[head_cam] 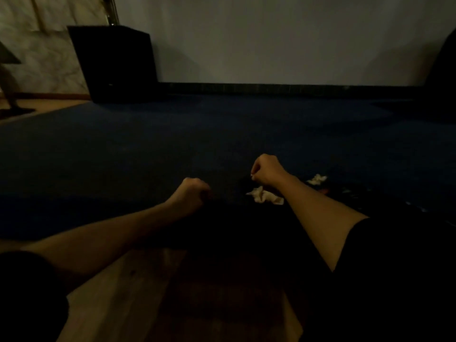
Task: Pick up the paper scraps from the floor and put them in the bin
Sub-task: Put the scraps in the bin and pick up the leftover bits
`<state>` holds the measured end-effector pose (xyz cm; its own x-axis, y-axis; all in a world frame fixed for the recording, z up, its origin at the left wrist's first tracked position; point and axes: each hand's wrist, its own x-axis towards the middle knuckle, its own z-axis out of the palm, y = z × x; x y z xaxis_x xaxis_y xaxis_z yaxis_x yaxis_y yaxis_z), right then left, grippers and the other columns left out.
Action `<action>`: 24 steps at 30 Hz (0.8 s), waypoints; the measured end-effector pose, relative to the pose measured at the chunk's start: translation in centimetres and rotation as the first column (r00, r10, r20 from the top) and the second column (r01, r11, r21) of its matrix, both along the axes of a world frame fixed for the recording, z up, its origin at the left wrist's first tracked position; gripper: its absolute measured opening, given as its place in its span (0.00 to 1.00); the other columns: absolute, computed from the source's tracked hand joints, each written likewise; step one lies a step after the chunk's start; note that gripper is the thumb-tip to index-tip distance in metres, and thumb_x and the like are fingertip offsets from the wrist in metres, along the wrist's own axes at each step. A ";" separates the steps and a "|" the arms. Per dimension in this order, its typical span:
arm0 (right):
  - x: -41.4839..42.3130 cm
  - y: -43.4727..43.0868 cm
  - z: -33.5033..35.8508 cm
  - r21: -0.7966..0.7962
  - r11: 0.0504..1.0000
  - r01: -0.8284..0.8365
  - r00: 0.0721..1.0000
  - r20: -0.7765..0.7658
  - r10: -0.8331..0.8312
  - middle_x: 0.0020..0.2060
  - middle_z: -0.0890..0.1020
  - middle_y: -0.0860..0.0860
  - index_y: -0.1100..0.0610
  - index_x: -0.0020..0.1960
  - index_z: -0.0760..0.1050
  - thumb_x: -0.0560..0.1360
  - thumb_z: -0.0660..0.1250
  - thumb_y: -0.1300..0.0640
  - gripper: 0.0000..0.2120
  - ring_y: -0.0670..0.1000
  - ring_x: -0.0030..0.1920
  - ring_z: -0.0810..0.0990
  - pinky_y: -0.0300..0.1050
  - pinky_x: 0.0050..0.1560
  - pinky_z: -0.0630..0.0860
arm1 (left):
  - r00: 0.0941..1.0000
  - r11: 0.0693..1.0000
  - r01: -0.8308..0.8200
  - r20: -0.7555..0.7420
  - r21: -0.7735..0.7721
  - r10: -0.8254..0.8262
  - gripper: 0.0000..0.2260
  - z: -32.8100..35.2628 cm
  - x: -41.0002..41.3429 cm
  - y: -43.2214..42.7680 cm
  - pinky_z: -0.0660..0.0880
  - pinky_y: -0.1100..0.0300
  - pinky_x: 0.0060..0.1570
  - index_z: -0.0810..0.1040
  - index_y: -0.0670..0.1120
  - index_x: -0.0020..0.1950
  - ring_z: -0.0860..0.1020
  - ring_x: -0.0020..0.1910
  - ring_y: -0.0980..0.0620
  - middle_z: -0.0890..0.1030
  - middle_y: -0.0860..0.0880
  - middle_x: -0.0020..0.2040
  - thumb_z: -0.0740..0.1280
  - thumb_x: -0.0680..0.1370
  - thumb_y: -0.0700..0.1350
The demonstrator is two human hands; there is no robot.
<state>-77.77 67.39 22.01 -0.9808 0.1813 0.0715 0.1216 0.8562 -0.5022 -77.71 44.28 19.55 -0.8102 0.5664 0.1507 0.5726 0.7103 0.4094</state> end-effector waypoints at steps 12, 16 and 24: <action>3.3 12.1 2.4 -0.039 0.997 0.063 0.996 -0.057 -0.065 0.49 0.82 0.57 0.59 0.46 0.80 0.70 0.71 0.64 0.05 0.50 0.46 0.78 0.41 0.48 0.75 | 0.961 0.950 0.275 0.027 -0.149 -0.274 0.14 2.9 -2.9 17.3 0.70 0.66 0.47 0.80 0.42 0.54 0.79 0.52 0.51 0.82 0.45 0.54 0.67 0.70 0.34; 3.6 14.5 0.9 -0.002 0.996 0.086 0.996 0.005 -0.086 0.49 0.82 0.55 0.58 0.46 0.79 0.70 0.70 0.64 0.05 0.48 0.46 0.78 0.40 0.46 0.74 | 0.912 0.871 0.411 0.128 -0.270 -0.391 0.18 -2.0 -5.8 21.2 0.73 0.64 0.54 0.79 0.46 0.59 0.78 0.57 0.51 0.81 0.46 0.58 0.68 0.69 0.37; -0.1 20.0 -2.4 0.122 0.959 0.257 0.944 0.179 -0.276 0.52 0.82 0.57 0.60 0.49 0.80 0.69 0.71 0.63 0.08 0.52 0.51 0.79 0.41 0.48 0.75 | 0.922 0.922 0.372 0.162 -0.109 -0.352 0.06 -3.6 -15.6 23.2 0.71 0.72 0.37 0.84 0.41 0.44 0.78 0.37 0.66 0.85 0.44 0.46 0.71 0.68 0.36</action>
<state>-77.82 87.42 19.63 -0.8944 0.4394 -0.0837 0.4378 0.8219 -0.3643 -93.32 67.50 15.93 -0.5530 0.8319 -0.0456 0.7464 0.5190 0.4166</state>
